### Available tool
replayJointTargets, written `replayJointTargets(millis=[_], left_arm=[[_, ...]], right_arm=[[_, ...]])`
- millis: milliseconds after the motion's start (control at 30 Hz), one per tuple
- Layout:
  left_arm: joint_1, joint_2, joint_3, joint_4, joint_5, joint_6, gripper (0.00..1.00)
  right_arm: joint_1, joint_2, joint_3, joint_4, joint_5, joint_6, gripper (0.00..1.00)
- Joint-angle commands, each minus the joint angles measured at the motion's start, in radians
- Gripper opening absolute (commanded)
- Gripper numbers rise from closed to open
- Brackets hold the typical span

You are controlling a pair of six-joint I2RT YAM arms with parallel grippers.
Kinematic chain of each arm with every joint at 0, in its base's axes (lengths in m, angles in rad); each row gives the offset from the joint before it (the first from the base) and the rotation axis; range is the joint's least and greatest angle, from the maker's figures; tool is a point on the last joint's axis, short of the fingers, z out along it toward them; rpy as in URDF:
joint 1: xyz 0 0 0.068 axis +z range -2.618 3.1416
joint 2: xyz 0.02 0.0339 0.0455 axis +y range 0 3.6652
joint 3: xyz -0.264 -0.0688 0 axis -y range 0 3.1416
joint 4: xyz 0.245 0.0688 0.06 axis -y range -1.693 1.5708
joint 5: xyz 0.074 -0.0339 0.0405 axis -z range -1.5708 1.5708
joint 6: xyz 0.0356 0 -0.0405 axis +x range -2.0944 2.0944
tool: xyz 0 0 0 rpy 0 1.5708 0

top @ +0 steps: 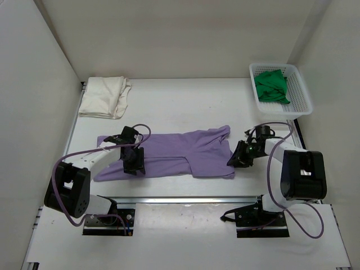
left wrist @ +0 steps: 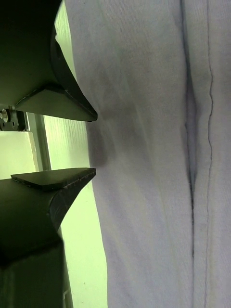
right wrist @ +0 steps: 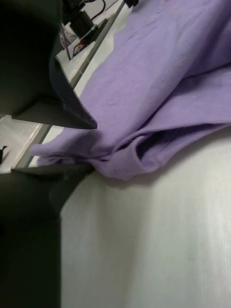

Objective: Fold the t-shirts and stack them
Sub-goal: Fold the other side of the tshirt into a rectangle, then rotate the tshirt 90 degrees

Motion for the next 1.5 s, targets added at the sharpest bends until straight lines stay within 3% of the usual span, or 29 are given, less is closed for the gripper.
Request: replayJointTargets(millis=[0, 33, 67, 233, 400, 533, 600, 667, 700, 767, 800, 833, 933, 1033, 1167, 1333, 1400, 1467], left_arm=[[0.025, -0.01, -0.019, 0.004, 0.003, 0.023, 0.54], [0.031, -0.007, -0.026, 0.007, 0.005, 0.024, 0.54], [0.039, -0.007, -0.028, 0.004, 0.008, 0.021, 0.55], [0.024, -0.018, 0.018, -0.022, 0.012, 0.023, 0.55], [0.021, -0.004, 0.133, -0.065, 0.025, 0.018, 0.55], [0.045, 0.01, 0.233, -0.092, -0.011, 0.032, 0.56], [0.083, 0.025, 0.26, -0.089, -0.018, 0.032, 0.57], [0.157, 0.046, 0.264, -0.069, 0.002, 0.017, 0.57], [0.163, 0.053, 0.262, -0.044, 0.0, 0.009, 0.55], [0.191, 0.079, 0.245, -0.017, 0.005, -0.006, 0.5], [0.198, 0.089, 0.244, -0.004, 0.008, -0.015, 0.42], [0.197, 0.099, 0.241, 0.002, 0.021, -0.029, 0.27], [0.151, 0.096, 0.254, 0.02, -0.004, -0.055, 0.04], [0.093, 0.079, 0.285, 0.022, 0.008, -0.075, 0.01], [0.031, 0.053, 0.307, 0.011, 0.018, -0.101, 0.04], [0.01, -0.002, 0.316, -0.018, 0.058, -0.112, 0.08], [0.001, -0.003, 0.34, -0.042, 0.061, -0.098, 0.09], [-0.01, 0.014, 0.372, -0.104, 0.032, -0.077, 0.1]], right_arm=[[0.016, 0.044, 0.001, 0.095, -0.013, 0.035, 0.22], [0.002, 0.051, 0.004, 0.1, -0.008, 0.043, 0.08], [-0.007, 0.061, 0.005, 0.102, 0.001, 0.05, 0.0], [-0.105, 0.112, 0.143, 0.07, 0.032, 0.038, 0.0], [-0.118, 0.161, 0.313, 0.018, 0.09, 0.037, 0.0], [-0.078, 0.163, 0.412, -0.036, 0.156, 0.018, 0.27], [-0.06, 0.126, 0.423, -0.068, 0.208, 0.014, 0.33], [-0.047, 0.062, 0.388, -0.07, 0.243, 0.012, 0.32], [-0.037, 0.04, 0.38, -0.07, 0.253, 0.001, 0.31], [-0.03, 0.029, 0.345, -0.076, 0.213, 0.013, 0.1], [-0.015, 0.022, 0.317, -0.063, 0.192, 0.021, 0.03], [0.012, 0.021, 0.306, -0.041, 0.149, 0.042, 0.0], [0.106, 0.025, 0.239, 0.046, 0.15, 0.095, 0.0], [0.143, 0.093, 0.18, 0.167, 0.096, 0.173, 0.0], [0.158, 0.188, 0.208, 0.273, 0.086, 0.207, 0.0], [0.164, 0.433, 0.462, 0.303, 0.112, 0.217, 0.0], [0.169, 0.538, 0.644, 0.274, 0.112, 0.224, 0.0], [0.186, 0.686, 0.959, 0.202, 0.116, 0.224, 0.0]])
